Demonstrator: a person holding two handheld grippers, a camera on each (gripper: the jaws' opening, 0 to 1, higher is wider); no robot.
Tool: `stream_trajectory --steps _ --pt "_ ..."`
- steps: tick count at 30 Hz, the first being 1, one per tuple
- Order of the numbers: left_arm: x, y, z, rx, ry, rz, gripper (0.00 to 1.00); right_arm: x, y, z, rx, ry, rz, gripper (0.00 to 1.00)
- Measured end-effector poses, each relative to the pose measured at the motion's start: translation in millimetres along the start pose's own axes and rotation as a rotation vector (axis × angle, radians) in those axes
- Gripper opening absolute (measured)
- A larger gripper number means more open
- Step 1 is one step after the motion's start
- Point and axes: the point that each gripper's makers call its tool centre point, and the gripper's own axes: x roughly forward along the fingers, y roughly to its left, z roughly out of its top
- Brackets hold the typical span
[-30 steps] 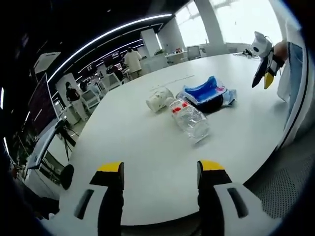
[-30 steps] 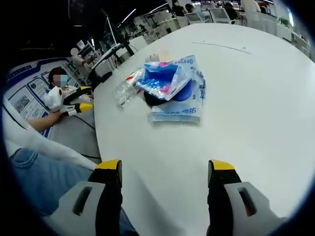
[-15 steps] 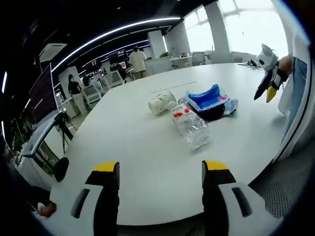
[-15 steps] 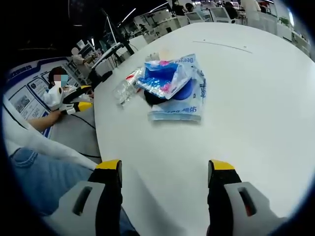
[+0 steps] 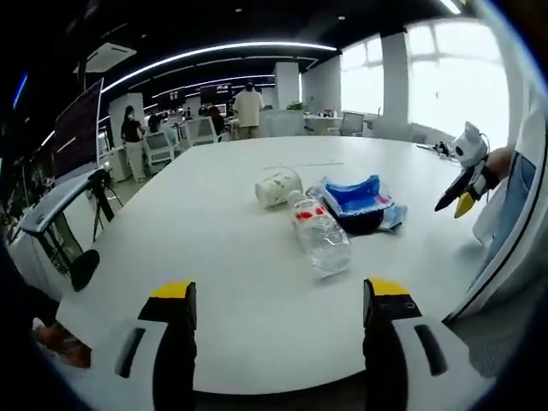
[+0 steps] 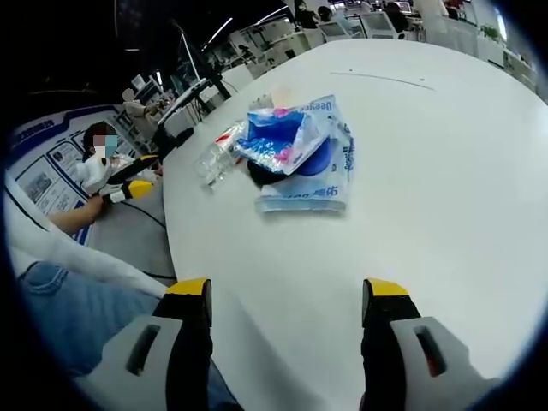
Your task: Arrange the tabletop items into an orderly group along one side of the table until the central work area is clear of visible clutter.
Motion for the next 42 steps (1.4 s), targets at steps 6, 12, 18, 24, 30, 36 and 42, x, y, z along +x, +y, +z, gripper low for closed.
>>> stream_trajectory --steps 6,12,18,24,30,36,42 --pt "-1 -8.5 4.5 -0.035 0.005 -0.019 0.83 0 0 0.6 0.0 -0.002 0.002 0.71" --pt "0 0.1 -3.6 -0.044 0.016 -0.022 0.81 0 0 -0.5 0.002 -0.001 0.001 0.71" --pt "2 7.3 -10.6 -0.044 0.022 -0.022 0.79 -1 1 -0.2 0.004 -0.003 -0.001 0.71" --pt "3 8.2 -14.8 -0.038 0.034 -0.021 0.78 0 2 -0.4 0.003 0.001 0.002 0.71" --pt "4 10.9 -17.9 -0.03 0.038 -0.017 0.77 6 5 7.2 -0.019 0.006 0.01 0.71" --pt "5 10.5 -21.5 -0.03 0.051 -0.02 0.75 11 8 12.6 -0.045 0.011 0.022 0.71" --pt "6 10.5 -23.2 -0.028 0.058 -0.018 0.74 20 7 20.1 -0.072 0.024 0.029 0.71"
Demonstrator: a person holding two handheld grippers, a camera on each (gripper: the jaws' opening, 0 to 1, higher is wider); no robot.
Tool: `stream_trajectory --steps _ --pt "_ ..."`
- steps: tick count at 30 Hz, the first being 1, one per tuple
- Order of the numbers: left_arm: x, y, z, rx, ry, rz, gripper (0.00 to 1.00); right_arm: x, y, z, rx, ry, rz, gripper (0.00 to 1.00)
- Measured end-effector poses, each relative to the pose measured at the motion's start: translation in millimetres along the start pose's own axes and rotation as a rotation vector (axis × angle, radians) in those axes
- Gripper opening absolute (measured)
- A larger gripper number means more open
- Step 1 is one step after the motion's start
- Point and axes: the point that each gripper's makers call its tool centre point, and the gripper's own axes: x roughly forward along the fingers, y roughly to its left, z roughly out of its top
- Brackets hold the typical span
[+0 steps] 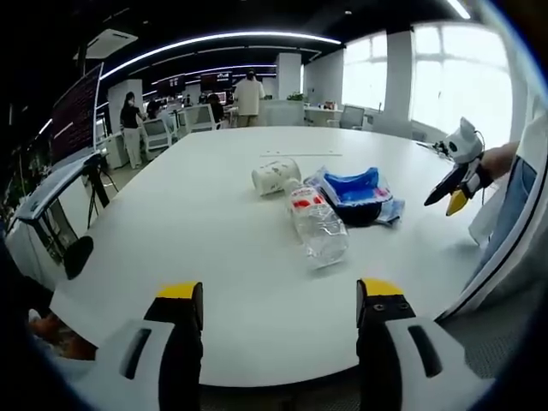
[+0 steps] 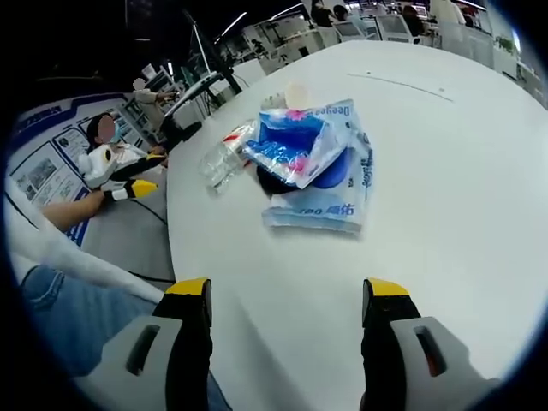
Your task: Arrange the tabletop items into an orderly group along one side of the table until the central work area is clear of visible clutter.
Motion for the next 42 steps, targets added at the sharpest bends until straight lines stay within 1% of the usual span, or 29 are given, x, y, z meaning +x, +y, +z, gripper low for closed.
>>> stream_trajectory --steps 6,11,17,21,25,28,29,30,31,32,33,34,35,36,37,38,39,40,42 --pt "0 -2.5 -1.9 0.002 0.013 -0.002 0.74 8 1 8.2 -0.022 0.01 0.009 0.71" --pt "2 1.2 -6.4 0.001 0.019 -0.001 0.74 11 -1 11.9 -0.039 0.021 0.011 0.71" --pt "3 1.4 -10.6 0.003 0.035 -0.003 0.74 14 -3 16.0 -0.042 0.025 0.013 0.71" --pt "4 3.1 -11.5 0.0 0.04 0.004 0.75 13 -3 21.9 -0.035 0.004 0.011 0.71" --pt "7 4.6 -19.9 0.004 0.089 0.018 0.77 14 -1 24.8 -0.009 -0.015 0.018 0.71" --pt "5 5.9 -16.5 0.014 0.085 0.023 0.75 14 -1 26.9 -0.002 -0.024 0.02 0.71" --pt "5 8.2 -11.5 0.008 0.077 0.034 0.75 13 -1 28.8 0.0 -0.029 0.02 0.71" --pt "8 10.4 -4.0 -0.037 0.056 0.056 0.76 12 -1 31.0 0.003 -0.035 0.02 0.71" --pt "12 10.4 3.4 -0.076 0.024 0.065 0.78 12 -2 32.2 0.004 -0.038 0.019 0.71" --pt "17 8.5 13.1 -0.118 -0.024 0.068 0.8 11 -2 33.3 0.007 -0.04 0.017 0.71" --pt "22 5.7 21.2 -0.147 -0.06 0.072 0.82 10 -3 34.4 0.009 -0.044 0.014 0.71" --pt "26 2.5 25.7 -0.147 -0.074 0.076 0.82 9 -4 35.4 0.012 -0.046 0.012 0.7" --pt "32 -5.7 27.2 -0.124 -0.058 0.073 0.81 8 -5 36.9 0.017 -0.051 0.008 0.7" --pt "37 -11.9 30.0 -0.107 -0.058 0.067 0.78 7 -6 37.9 0.021 -0.055 0.004 0.69" --pt "43 -18.9 30.2 -0.067 -0.044 0.052 0.77 6 -8 39.7 0.026 -0.064 -0.003 0.68" --pt "51 -29.8 30.2 -0.032 -0.027 0.027 0.77 5 -9 40.7 0.028 -0.069 -0.006 0.68" --pt "59 -39.9 30.2 -0.015 -0.016 -0.002 0.77 5 -10 41.7 0.031 -0.073 -0.008 0.68" --pt "63 -45.5 30.4 -0.011 -0.01 -0.018 0.77 5 -10 42.2 0.034 -0.075 -0.008 0.67" --pt "71 -55.1 33.6 0.001 0.007 -0.03 0.75 5 -11 43.4 0.042 -0.077 -0.009 0.67"
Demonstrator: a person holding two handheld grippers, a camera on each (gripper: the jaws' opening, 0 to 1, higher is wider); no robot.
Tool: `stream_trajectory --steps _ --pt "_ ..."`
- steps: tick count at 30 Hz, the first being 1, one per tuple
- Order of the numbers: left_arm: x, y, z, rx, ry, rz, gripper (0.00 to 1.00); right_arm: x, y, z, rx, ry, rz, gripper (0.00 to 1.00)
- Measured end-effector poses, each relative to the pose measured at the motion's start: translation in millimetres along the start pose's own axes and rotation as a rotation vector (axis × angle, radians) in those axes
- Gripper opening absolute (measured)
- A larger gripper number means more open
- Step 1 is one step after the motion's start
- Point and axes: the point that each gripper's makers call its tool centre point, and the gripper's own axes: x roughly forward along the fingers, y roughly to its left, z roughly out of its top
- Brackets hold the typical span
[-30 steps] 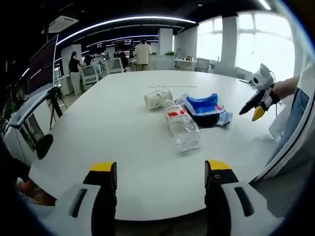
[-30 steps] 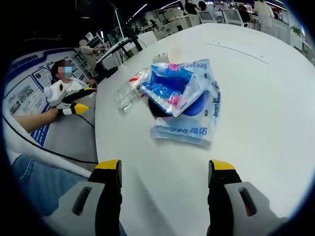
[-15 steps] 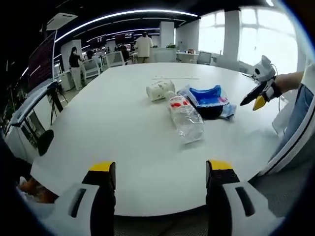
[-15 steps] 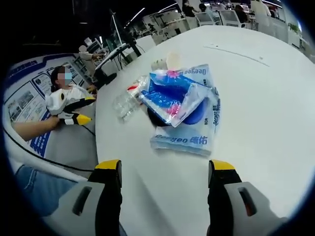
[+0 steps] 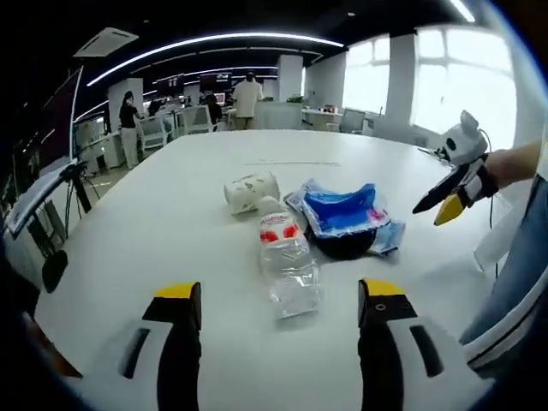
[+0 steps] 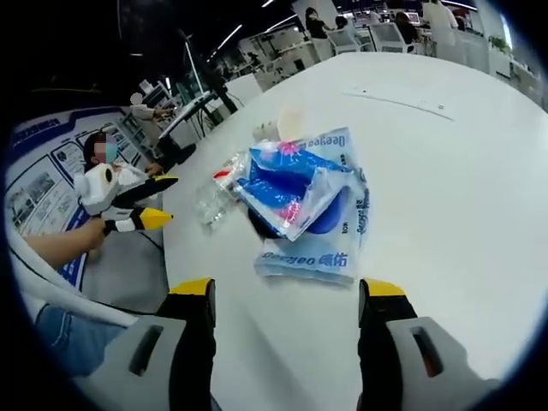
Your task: Arrange the tabletop items into an orderly group along one side of the table until the central work area is clear of visible clutter.
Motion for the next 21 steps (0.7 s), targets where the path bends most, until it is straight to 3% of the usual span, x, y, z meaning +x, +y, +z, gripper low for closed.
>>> stream_trajectory --steps 6,10,16,21 --pt "14 -8.6 26.4 0.032 0.0 0.015 0.63 -2 -4 11.8 0.02 -0.036 -0.021 0.63" --pt "25 -5.4 34.5 0.069 0.041 0.035 0.52 0 -5 17.1 0.009 -0.033 -0.028 0.62" --pt "43 -22.0 50.1 0.043 0.04 0.004 0.41 2 -3 33.2 0.023 -0.066 -0.028 0.58" --pt "55 -34.3 58.7 0.079 0.043 -0.018 0.39 4 -3 40.7 0.025 -0.076 -0.031 0.55"
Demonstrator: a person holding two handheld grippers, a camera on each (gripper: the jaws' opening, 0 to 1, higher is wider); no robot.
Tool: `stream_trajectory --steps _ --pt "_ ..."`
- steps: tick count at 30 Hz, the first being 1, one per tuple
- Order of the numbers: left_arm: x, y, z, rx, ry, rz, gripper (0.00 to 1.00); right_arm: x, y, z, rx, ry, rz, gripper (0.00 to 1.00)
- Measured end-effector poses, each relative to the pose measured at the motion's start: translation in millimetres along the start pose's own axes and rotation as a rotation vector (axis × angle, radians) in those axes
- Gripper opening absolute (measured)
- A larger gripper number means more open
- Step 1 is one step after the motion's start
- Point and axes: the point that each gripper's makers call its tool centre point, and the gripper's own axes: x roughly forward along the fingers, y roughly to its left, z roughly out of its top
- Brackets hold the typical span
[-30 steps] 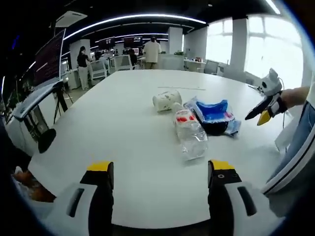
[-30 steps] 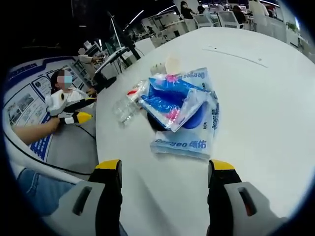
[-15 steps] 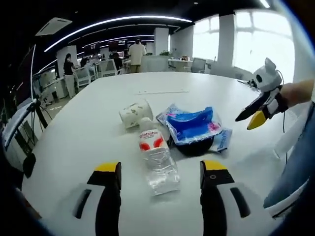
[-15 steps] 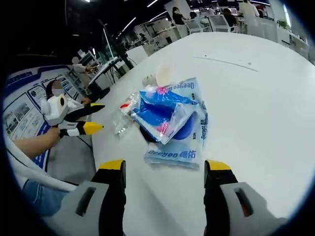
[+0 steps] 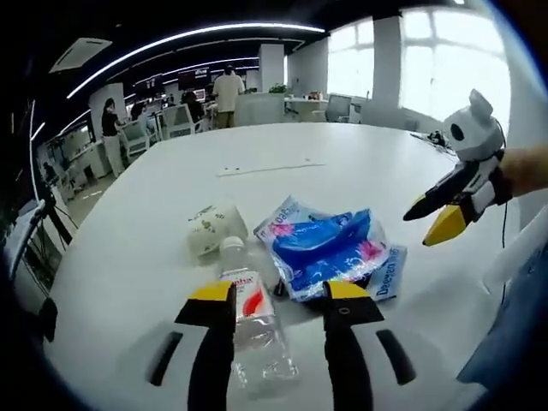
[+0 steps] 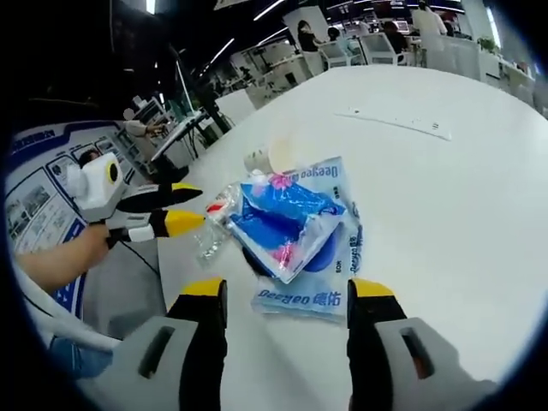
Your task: Arrange the tabletop items into an orderly group along one side of the table until the central work area is clear of visible clutter.
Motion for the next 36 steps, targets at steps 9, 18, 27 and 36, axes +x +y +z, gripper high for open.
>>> stream_trajectory --steps 9,18,27,36 --pt "22 -6.8 -2.9 0.074 0.101 -0.013 0.28 8 -5 -2.5 0.03 0.007 -0.018 0.49" --pt "35 0.2 -2.5 -0.059 0.123 0.02 0.21 21 -8 -3.2 0.055 0.027 -0.021 0.4" --pt "43 3.4 -16.4 -0.039 0.196 0.046 0.14 40 -15 3.6 0.118 0.035 -0.027 0.37" --pt "48 -2.4 -24.4 -0.035 0.206 0.047 0.04 52 -16 1.4 0.187 0.033 -0.037 0.32"
